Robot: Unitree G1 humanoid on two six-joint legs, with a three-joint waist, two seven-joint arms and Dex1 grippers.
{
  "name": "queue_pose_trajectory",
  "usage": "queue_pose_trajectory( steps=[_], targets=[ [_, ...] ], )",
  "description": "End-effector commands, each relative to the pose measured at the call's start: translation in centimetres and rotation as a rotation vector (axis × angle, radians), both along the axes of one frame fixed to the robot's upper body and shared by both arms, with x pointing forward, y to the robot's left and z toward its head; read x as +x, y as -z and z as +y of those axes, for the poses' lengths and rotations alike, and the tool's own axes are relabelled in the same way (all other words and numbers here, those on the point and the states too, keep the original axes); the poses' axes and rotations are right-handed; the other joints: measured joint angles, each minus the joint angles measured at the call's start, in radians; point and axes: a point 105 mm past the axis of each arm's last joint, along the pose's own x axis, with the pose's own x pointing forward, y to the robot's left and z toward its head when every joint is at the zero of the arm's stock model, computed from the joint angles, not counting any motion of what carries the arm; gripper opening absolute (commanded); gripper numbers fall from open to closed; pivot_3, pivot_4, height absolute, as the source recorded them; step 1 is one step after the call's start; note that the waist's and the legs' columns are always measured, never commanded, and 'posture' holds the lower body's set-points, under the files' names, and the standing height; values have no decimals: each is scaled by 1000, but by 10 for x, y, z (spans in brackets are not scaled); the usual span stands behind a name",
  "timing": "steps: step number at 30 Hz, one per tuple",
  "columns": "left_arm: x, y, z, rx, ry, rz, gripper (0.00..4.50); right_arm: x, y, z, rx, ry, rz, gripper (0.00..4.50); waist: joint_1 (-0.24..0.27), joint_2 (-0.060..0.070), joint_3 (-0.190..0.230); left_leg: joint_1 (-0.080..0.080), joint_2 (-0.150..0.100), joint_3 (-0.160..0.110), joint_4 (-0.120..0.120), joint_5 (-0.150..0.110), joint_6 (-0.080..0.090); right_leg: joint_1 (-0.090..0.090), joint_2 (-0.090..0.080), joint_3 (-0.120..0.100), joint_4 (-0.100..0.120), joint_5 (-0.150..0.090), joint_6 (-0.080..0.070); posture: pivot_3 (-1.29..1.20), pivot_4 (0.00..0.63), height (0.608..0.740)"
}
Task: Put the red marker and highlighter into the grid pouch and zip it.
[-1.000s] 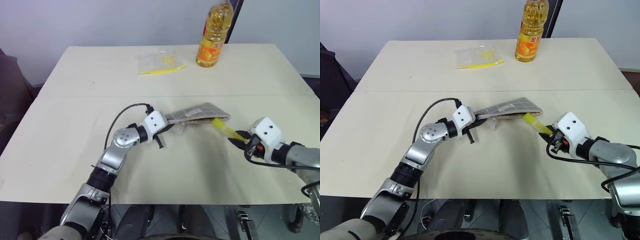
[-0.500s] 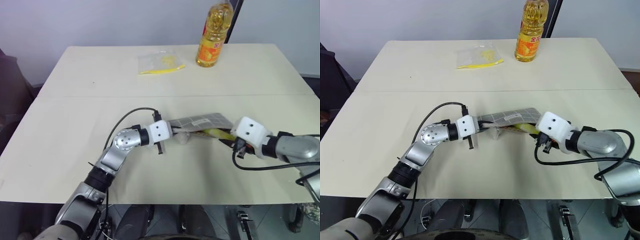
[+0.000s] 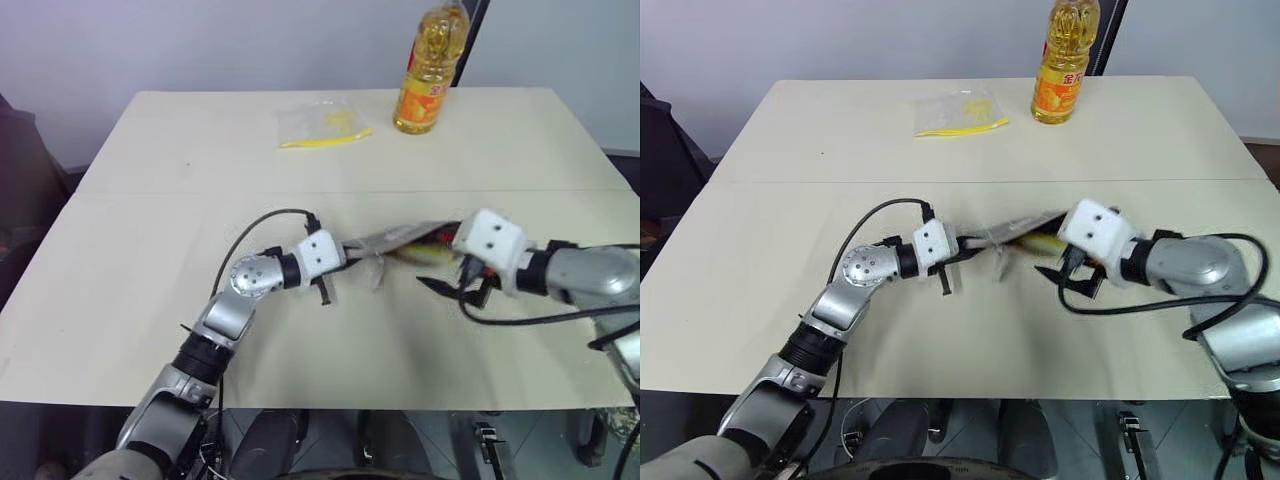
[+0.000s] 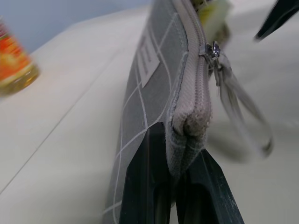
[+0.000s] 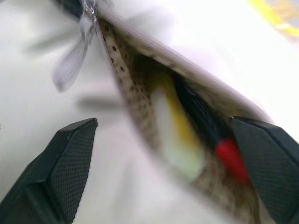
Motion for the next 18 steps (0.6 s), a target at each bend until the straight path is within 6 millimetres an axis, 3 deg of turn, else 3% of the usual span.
queue_pose_trajectory(
  steps=[1, 6, 12, 18],
  targets=[
    [20, -16, 8, -140, -152, 98, 0, -5, -29, -4, 156, 26, -51, 4466, 1, 0, 0, 0, 0, 0, 0, 0, 0, 0, 0, 0, 0, 0, 0, 0, 150, 740],
    [28, -26, 0, -233, -210, 185, 0, -4, -4, 10, 286, 54, 41, 4466, -1, -1, 0, 0, 0, 0, 0, 0, 0, 0, 0, 0, 0, 0, 0, 0, 150, 740],
    [27, -29, -6, -251, -207, 211, 0, 26, 32, 41, 428, 193, 73, 4466, -3, -1, 0, 0, 0, 0, 0, 0, -1, -1, 0, 0, 2, 0, 0, 0, 150, 740],
    [24, -32, -5, -277, -199, 241, 0, 51, 42, 70, 485, 217, 58, 4466, -2, -1, 0, 0, 0, 0, 0, 1, -1, -1, 0, 0, 2, 0, 0, 0, 150, 740]
  ],
)
